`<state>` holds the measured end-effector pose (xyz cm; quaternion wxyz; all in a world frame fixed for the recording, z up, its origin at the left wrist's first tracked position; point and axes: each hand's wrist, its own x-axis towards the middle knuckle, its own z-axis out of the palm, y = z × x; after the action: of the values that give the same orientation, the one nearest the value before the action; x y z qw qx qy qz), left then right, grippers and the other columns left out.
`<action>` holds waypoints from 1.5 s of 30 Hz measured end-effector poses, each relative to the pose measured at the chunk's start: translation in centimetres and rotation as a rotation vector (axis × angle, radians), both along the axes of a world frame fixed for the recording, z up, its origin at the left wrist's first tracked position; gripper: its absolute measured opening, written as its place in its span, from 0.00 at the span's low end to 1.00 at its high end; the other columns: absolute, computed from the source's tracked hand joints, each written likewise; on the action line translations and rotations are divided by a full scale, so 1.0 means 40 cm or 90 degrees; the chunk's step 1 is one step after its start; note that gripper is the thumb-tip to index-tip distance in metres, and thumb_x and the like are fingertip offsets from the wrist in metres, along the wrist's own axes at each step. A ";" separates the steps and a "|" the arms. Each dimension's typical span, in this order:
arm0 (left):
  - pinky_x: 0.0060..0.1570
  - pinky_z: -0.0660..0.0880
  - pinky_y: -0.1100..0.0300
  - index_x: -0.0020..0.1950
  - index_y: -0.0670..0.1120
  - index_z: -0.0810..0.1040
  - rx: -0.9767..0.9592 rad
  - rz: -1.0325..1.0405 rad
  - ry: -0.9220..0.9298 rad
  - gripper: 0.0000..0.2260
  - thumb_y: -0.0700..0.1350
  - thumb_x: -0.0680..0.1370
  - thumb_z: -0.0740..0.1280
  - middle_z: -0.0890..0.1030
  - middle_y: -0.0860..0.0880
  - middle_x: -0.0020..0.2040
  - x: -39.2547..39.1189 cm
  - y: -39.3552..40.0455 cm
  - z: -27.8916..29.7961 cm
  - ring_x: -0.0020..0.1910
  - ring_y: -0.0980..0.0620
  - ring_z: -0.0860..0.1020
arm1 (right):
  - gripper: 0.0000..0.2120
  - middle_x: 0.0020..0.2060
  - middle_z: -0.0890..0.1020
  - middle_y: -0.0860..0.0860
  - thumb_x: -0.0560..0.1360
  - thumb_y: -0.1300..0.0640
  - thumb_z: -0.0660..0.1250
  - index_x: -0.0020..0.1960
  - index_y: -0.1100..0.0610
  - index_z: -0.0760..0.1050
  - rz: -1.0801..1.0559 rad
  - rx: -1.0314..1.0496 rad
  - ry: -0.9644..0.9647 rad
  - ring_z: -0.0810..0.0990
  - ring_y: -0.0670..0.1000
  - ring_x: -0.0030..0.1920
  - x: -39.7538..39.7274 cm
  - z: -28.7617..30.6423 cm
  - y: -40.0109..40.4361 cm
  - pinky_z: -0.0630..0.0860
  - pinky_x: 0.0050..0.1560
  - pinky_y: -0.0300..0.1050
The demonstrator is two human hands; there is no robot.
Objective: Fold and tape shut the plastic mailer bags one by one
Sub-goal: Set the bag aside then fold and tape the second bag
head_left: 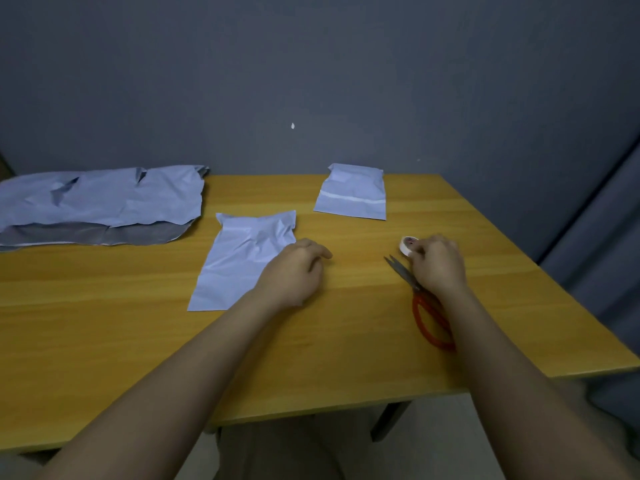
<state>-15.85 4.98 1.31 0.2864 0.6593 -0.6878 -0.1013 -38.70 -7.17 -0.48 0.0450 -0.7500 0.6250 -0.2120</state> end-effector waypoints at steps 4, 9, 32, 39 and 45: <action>0.52 0.64 0.69 0.67 0.45 0.74 -0.028 0.008 0.081 0.15 0.39 0.81 0.57 0.74 0.48 0.65 0.002 -0.024 0.011 0.61 0.50 0.73 | 0.07 0.50 0.76 0.50 0.77 0.61 0.65 0.53 0.58 0.81 0.168 -0.034 -0.258 0.73 0.53 0.54 0.077 0.026 0.050 0.66 0.52 0.41; 0.64 0.64 0.65 0.70 0.45 0.70 -0.036 0.051 0.300 0.16 0.41 0.82 0.56 0.74 0.49 0.67 0.033 -0.030 0.036 0.66 0.53 0.71 | 0.07 0.47 0.76 0.43 0.76 0.65 0.66 0.51 0.58 0.80 0.326 -0.027 -0.423 0.75 0.39 0.48 0.176 0.047 0.132 0.68 0.47 0.25; 0.44 0.71 0.71 0.47 0.39 0.79 -0.138 0.103 0.392 0.03 0.38 0.77 0.66 0.79 0.51 0.42 0.287 0.115 0.060 0.41 0.61 0.74 | 0.09 0.39 0.77 0.42 0.75 0.50 0.63 0.40 0.53 0.74 0.424 0.080 -0.397 0.69 0.46 0.51 0.483 0.041 0.254 0.64 0.53 0.37; 0.38 0.68 0.74 0.46 0.40 0.76 -0.134 0.108 0.433 0.03 0.38 0.78 0.64 0.75 0.51 0.39 0.312 0.134 0.050 0.35 0.64 0.70 | 0.13 0.31 0.71 0.42 0.72 0.48 0.62 0.38 0.57 0.75 0.438 -0.092 -0.348 0.70 0.42 0.42 0.533 0.048 0.272 0.65 0.55 0.43; 0.36 0.67 0.72 0.42 0.48 0.73 -0.104 0.085 0.429 0.07 0.39 0.79 0.63 0.73 0.54 0.37 0.323 0.138 0.035 0.33 0.65 0.69 | 0.04 0.30 0.71 0.45 0.72 0.58 0.67 0.44 0.58 0.75 0.465 -0.067 -0.399 0.74 0.47 0.37 0.548 0.042 0.270 0.65 0.69 0.55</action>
<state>-2.93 10.51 2.71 0.5551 0.6073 -0.5157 -0.2389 -16.77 3.63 1.22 0.2644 -0.8217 0.2659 -0.4292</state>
